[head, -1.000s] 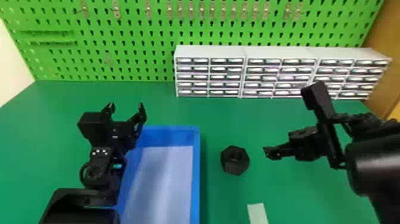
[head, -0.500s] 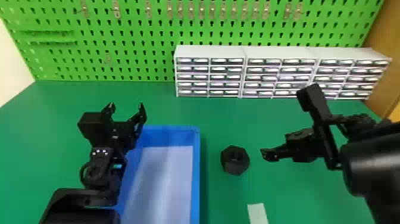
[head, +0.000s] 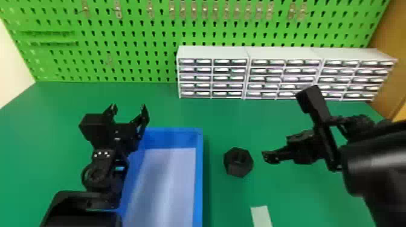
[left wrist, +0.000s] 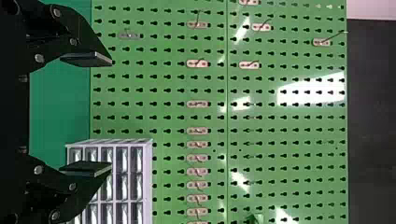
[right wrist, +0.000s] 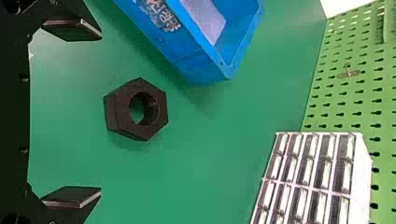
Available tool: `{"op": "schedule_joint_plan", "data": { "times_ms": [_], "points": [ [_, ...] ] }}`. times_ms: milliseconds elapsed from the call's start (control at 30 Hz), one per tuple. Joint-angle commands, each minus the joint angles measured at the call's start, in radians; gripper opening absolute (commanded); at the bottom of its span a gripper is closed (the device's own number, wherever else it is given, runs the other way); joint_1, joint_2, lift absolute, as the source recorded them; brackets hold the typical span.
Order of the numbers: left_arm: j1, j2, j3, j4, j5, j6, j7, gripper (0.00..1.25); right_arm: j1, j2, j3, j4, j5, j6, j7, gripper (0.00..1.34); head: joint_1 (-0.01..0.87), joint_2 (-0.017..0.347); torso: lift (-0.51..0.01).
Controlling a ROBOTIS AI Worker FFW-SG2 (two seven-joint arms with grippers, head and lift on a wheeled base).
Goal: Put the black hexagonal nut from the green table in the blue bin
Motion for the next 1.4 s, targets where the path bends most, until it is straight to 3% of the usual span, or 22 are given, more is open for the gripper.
{"op": "schedule_joint_plan", "data": {
  "times_ms": [0, 133, 567, 1367],
  "points": [
    [-0.002, 0.0, -0.001, 0.0, -0.002, 0.0, 0.0, 0.79, -0.018, 0.011, 0.018, 0.033, -0.003, -0.019, 0.002, 1.21, 0.657, 0.057, -0.095],
    [-0.002, 0.0, -0.001, 0.001, -0.002, 0.0, 0.0, 0.79, -0.021, 0.028, 0.016, 0.054, 0.008, -0.034, 0.004, 1.21, 0.657, 0.057, -0.095],
    [-0.003, 0.0, -0.003, 0.001, -0.002, 0.0, 0.0, 0.79, -0.044, 0.034, 0.046, 0.123, 0.01, -0.071, 0.005, 1.21, 0.657, 0.057, -0.095],
    [-0.008, 0.0, -0.009, 0.004, -0.002, 0.0, 0.0, 0.79, -0.102, 0.083, 0.079, 0.29, 0.014, -0.172, 0.008, 1.21, 0.657, 0.057, -0.095]
  ]
}}
